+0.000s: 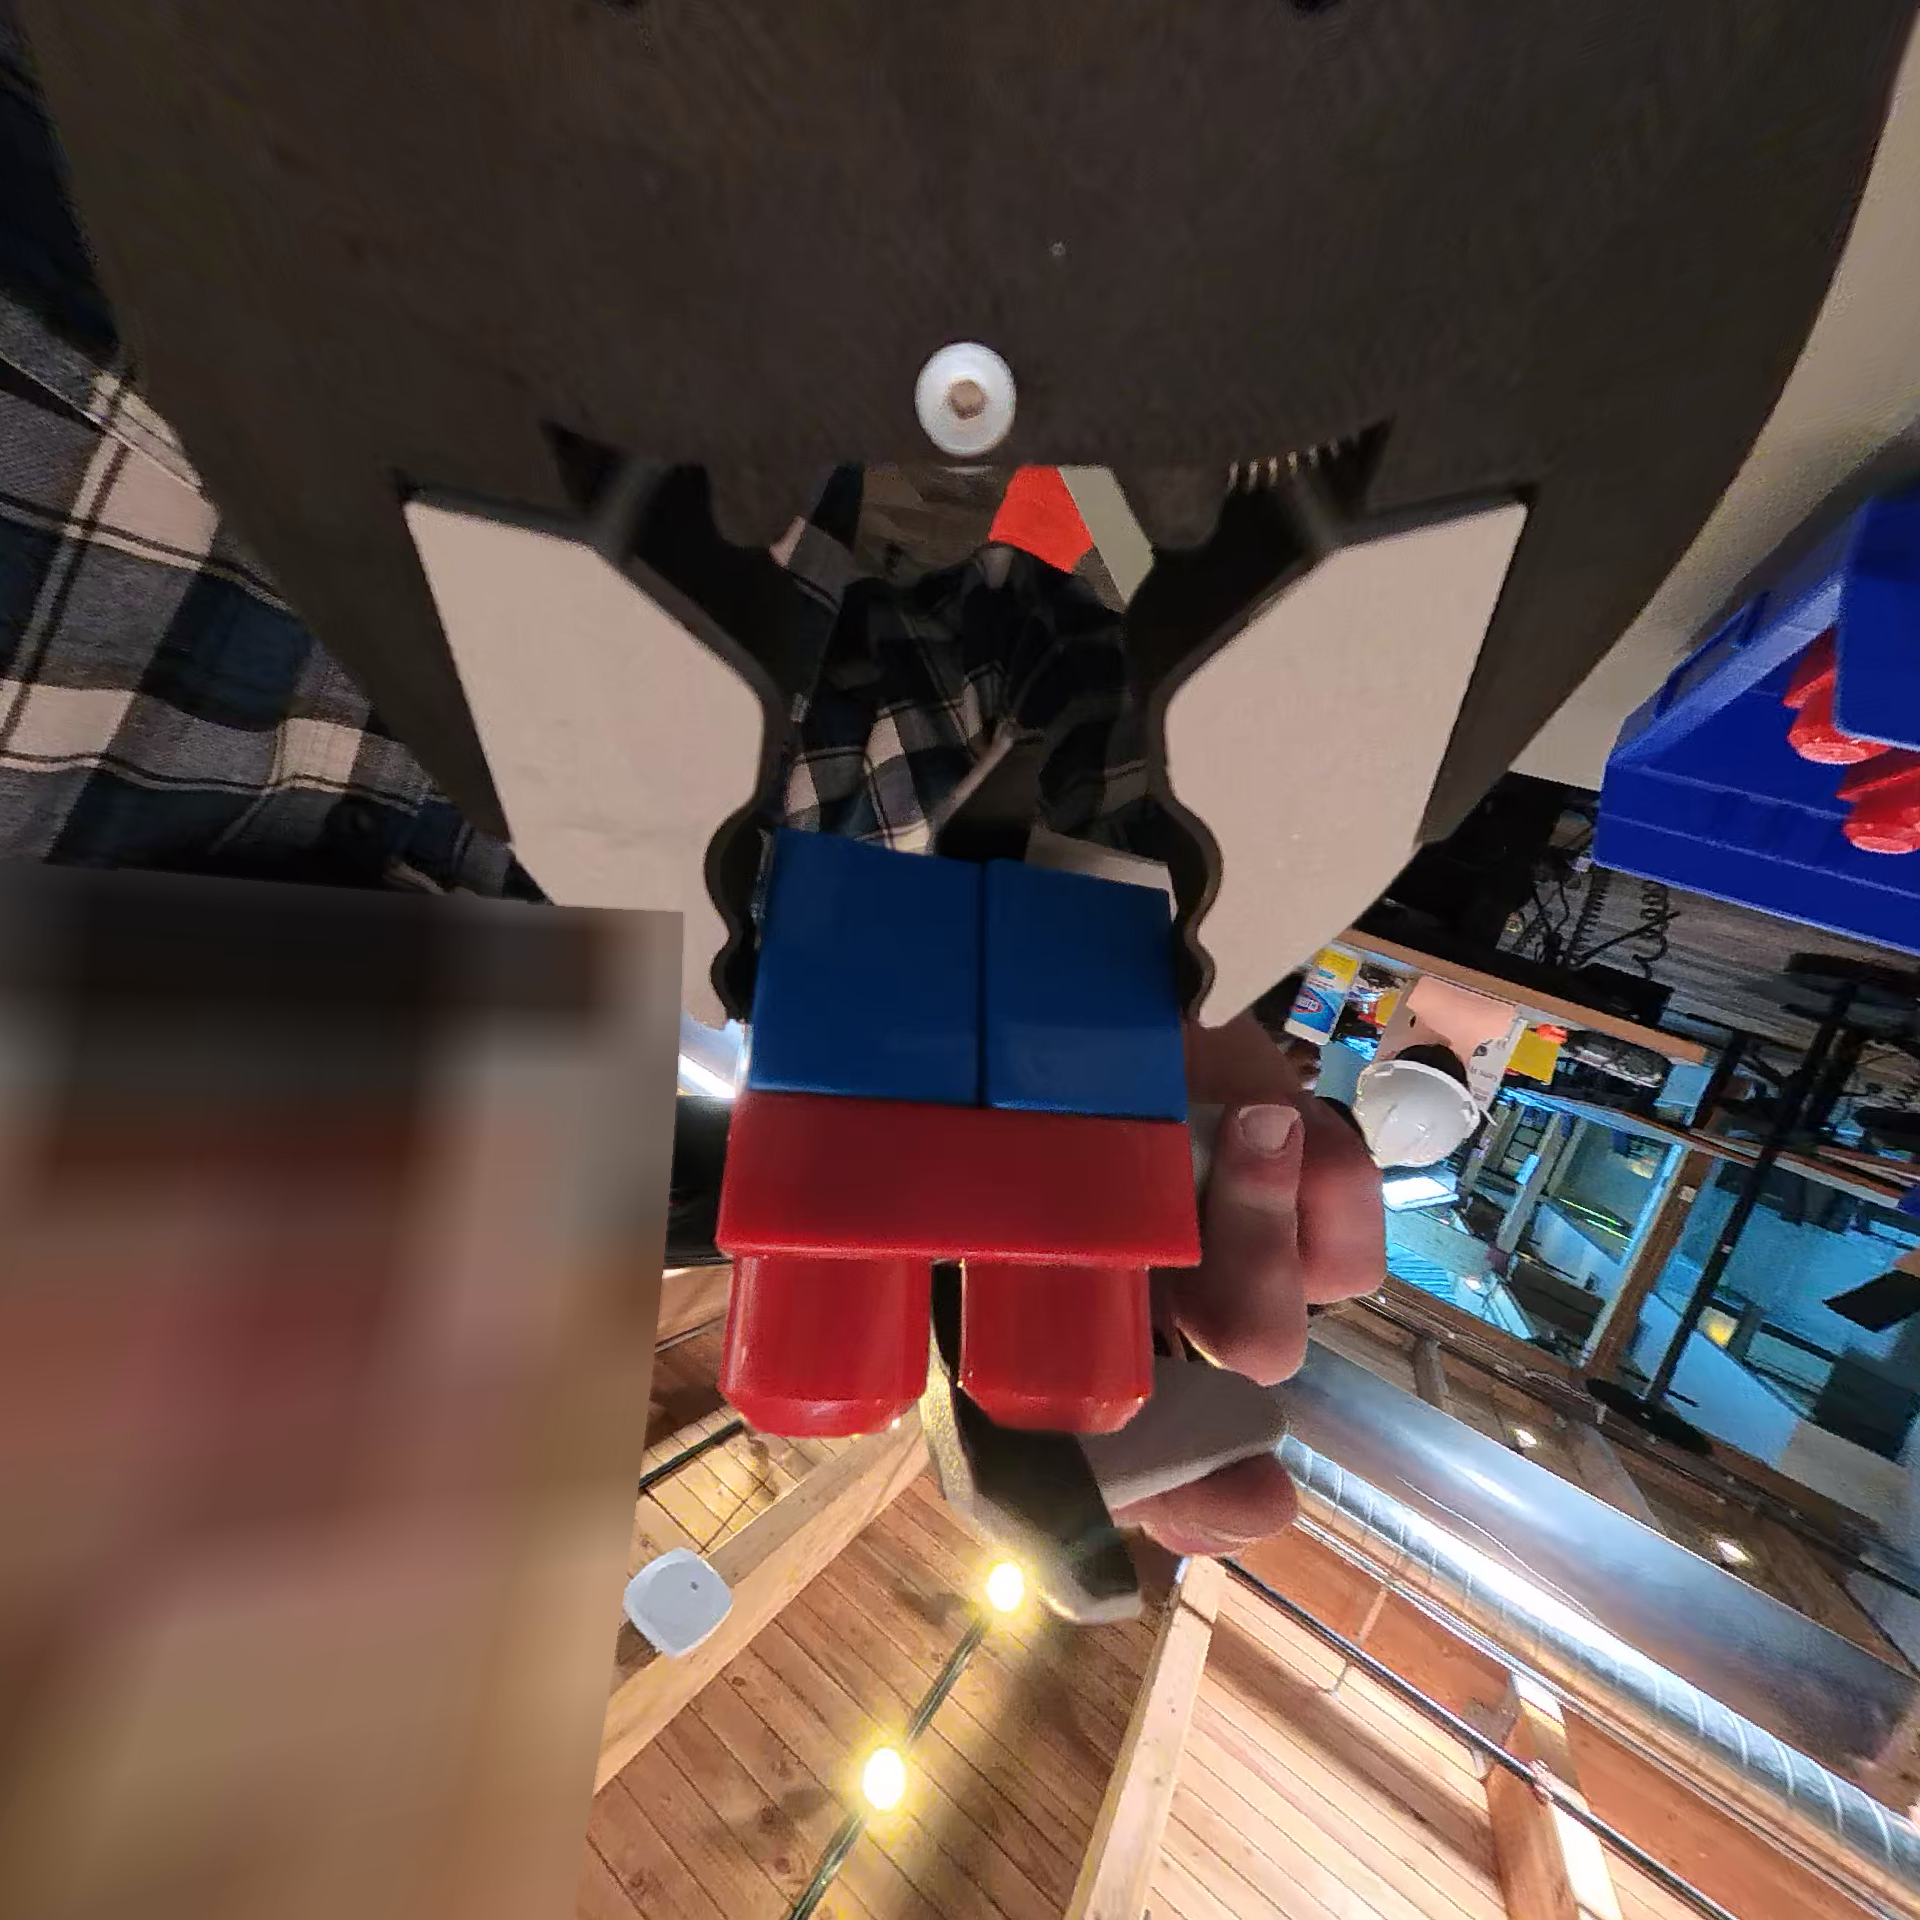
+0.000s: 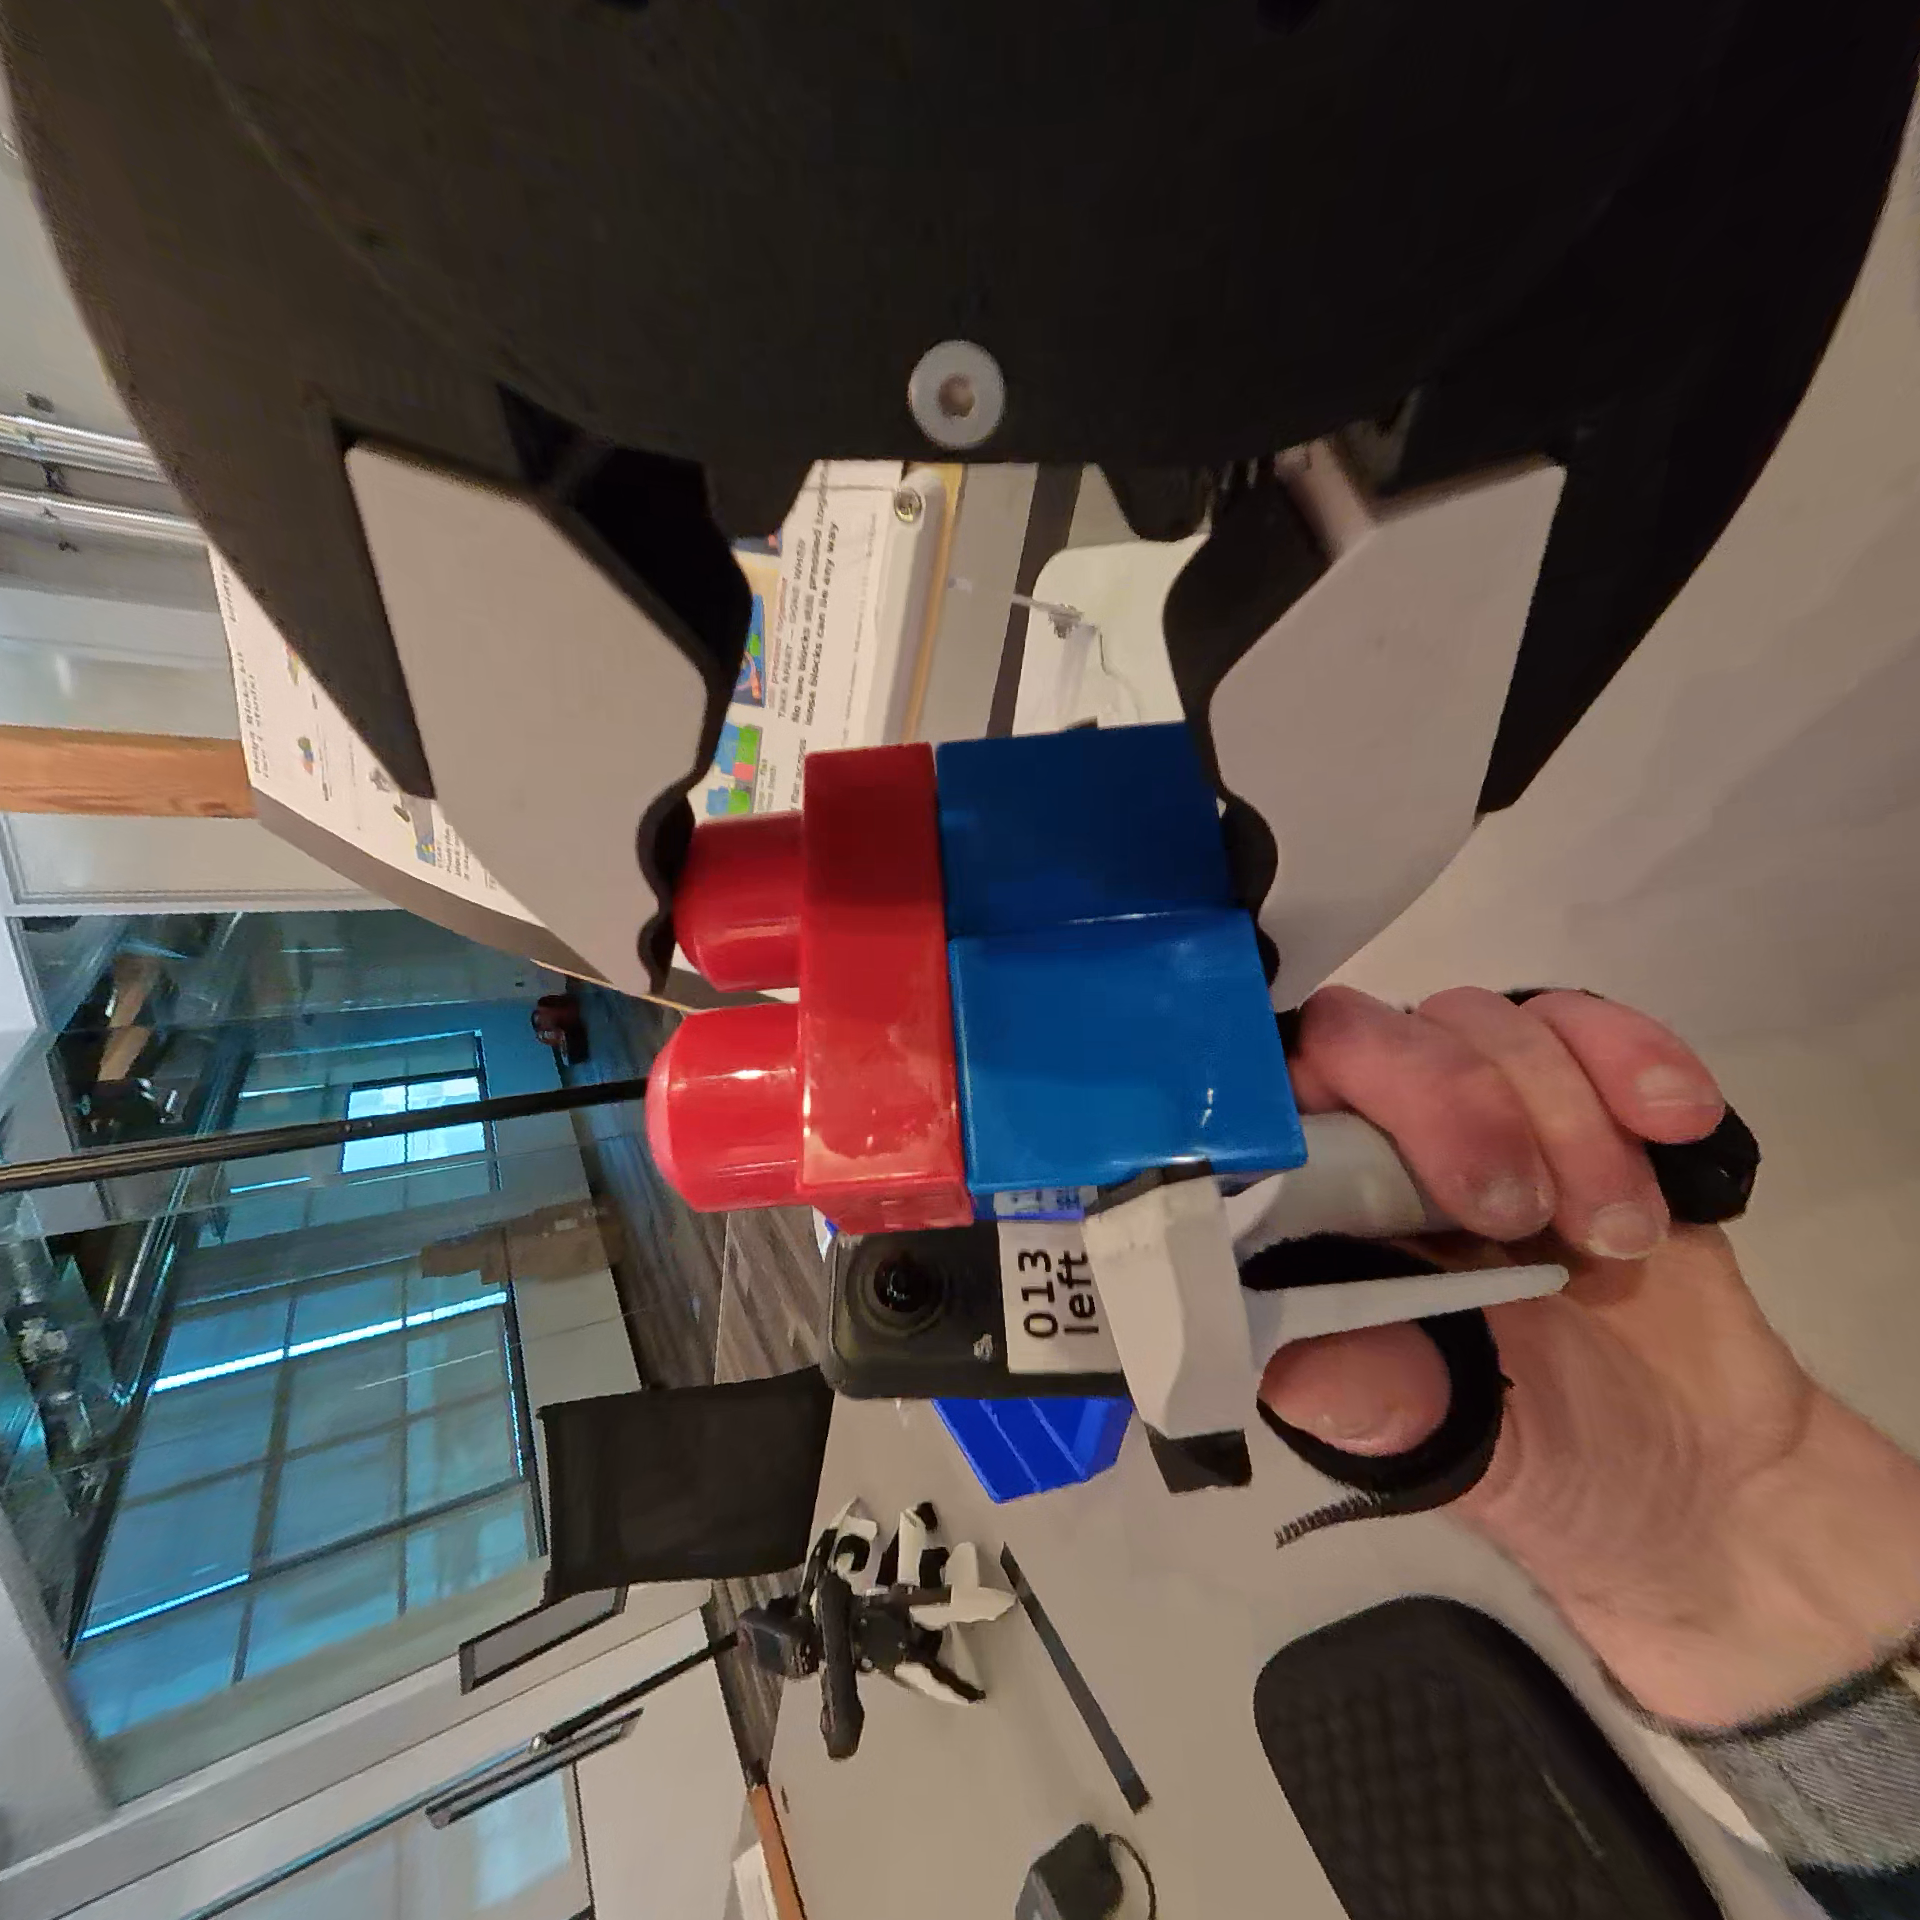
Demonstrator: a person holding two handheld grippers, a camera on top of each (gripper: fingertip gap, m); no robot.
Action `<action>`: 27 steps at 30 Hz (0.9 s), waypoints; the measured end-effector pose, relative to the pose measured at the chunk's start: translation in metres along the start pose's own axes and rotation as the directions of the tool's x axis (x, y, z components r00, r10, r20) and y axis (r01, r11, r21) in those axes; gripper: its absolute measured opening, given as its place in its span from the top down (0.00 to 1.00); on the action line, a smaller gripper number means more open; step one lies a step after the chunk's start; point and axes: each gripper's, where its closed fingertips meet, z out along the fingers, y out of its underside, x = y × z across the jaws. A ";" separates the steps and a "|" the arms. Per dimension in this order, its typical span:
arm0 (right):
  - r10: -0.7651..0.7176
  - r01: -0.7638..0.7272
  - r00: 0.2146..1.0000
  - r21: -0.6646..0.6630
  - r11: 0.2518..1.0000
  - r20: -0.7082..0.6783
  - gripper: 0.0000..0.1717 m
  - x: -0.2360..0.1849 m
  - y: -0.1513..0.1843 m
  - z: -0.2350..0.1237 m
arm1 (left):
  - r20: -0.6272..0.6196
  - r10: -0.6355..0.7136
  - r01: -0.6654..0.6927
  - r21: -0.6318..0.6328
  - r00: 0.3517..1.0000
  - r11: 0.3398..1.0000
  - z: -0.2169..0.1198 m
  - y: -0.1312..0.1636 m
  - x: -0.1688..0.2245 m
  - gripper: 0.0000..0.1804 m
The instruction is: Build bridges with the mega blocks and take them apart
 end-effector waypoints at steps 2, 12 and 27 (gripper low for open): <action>-0.012 0.012 1.000 -0.021 1.000 0.007 0.41 -0.002 0.002 0.000 | 0.017 0.005 -0.005 -0.006 1.000 1.000 -0.001 0.001 -0.002 0.58; 0.018 -0.017 0.999 -0.008 1.000 0.040 0.38 -0.007 0.002 0.001 | 0.006 -0.013 0.013 0.008 1.000 1.000 -0.003 0.004 -0.005 0.58; 0.064 -0.065 0.990 0.008 0.998 0.125 0.42 -0.015 0.000 0.000 | -0.005 -0.012 0.012 -0.026 1.000 1.000 -0.009 0.011 -0.007 0.58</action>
